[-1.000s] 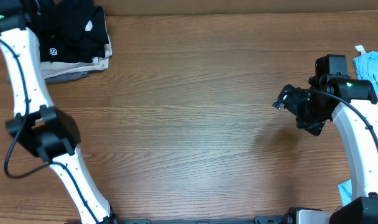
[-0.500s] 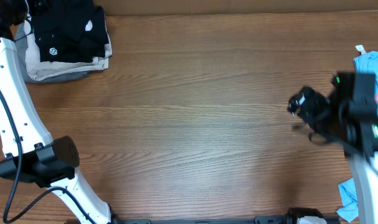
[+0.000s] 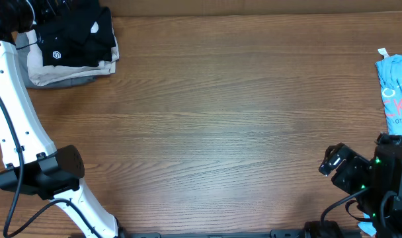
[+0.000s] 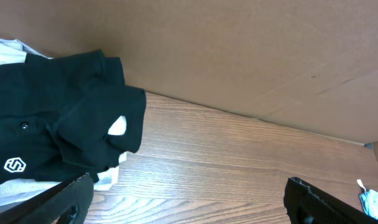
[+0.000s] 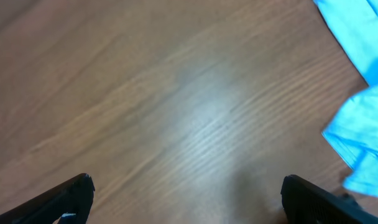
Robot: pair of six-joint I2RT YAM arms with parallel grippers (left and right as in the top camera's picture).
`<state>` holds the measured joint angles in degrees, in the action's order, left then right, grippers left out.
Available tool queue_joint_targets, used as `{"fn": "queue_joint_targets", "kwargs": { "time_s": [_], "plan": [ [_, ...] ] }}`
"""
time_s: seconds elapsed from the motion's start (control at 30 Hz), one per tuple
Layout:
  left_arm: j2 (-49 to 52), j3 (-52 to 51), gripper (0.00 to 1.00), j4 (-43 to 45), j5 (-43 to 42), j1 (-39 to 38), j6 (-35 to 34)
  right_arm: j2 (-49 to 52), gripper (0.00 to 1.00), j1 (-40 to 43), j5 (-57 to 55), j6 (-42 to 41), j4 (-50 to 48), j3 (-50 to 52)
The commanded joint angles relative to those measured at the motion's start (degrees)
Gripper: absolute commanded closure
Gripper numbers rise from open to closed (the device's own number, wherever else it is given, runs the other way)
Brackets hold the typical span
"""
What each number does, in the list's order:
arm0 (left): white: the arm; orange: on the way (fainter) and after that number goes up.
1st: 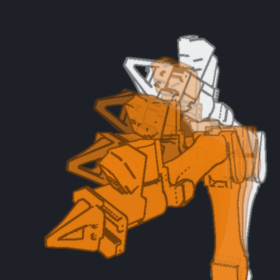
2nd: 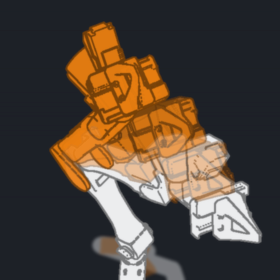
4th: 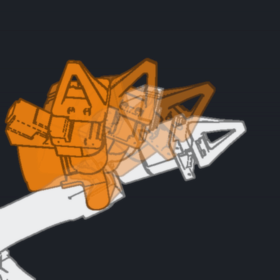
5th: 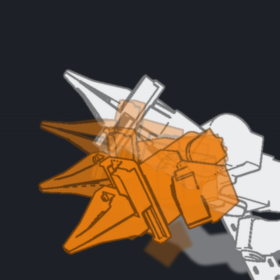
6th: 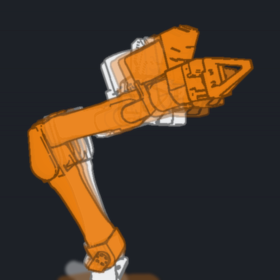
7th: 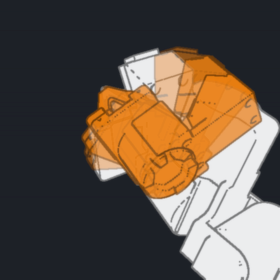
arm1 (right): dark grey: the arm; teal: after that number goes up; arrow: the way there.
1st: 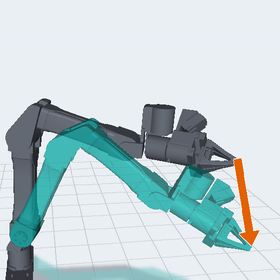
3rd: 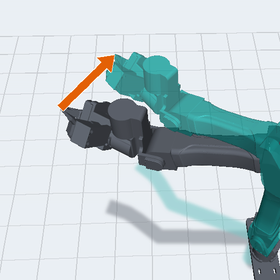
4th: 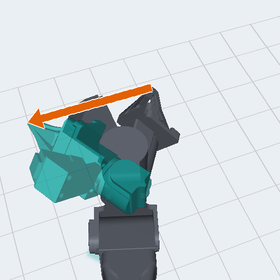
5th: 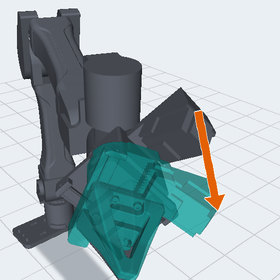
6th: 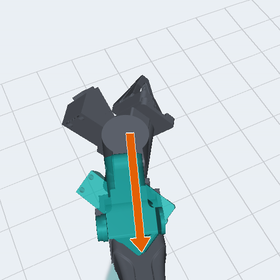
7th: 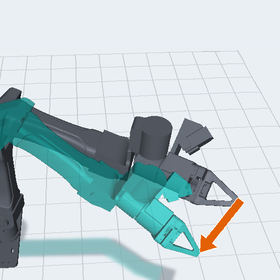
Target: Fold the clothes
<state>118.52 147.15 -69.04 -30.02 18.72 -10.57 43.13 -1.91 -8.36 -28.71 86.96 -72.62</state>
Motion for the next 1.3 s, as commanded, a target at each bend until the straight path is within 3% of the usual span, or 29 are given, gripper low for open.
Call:
{"fn": "queue_joint_targets", "kwargs": {
  "time_s": [0.0,0.5,0.63,0.8,1.03,1.27],
  "plan": [
    [-0.7,0.2,0.00,0.0,-1.1,-0.4,0.3,0.0,0.00,-0.3,-0.6,-0.2,0.4,-0.1],
    [-0.7,0.2,0.00,0.0,-1.1,-0.4,0.3,-1.3,0.00,-0.3,-2.2,-0.2,-1.0,-0.1],
    [-0.7,0.2,0.00,0.0,-1.1,-0.4,0.3,-5.0,0.00,-0.3,-3.2,1.2,-12.7,2.2],
    [-0.7,0.2,0.00,0.0,-1.1,-0.4,0.3,-12.8,0.00,-0.2,-3.2,5.1,-27.3,13.5],
    [-0.7,0.2,0.00,0.0,-1.1,-0.4,0.3,-26.4,0.00,-0.2,4.0,17.9,-52.0,39.1],
    [-0.7,0.2,0.00,0.0,-1.1,-0.4,0.3,-37.3,0.00,-0.2,6.6,17.9,-77.1,61.7]
  ]
}}
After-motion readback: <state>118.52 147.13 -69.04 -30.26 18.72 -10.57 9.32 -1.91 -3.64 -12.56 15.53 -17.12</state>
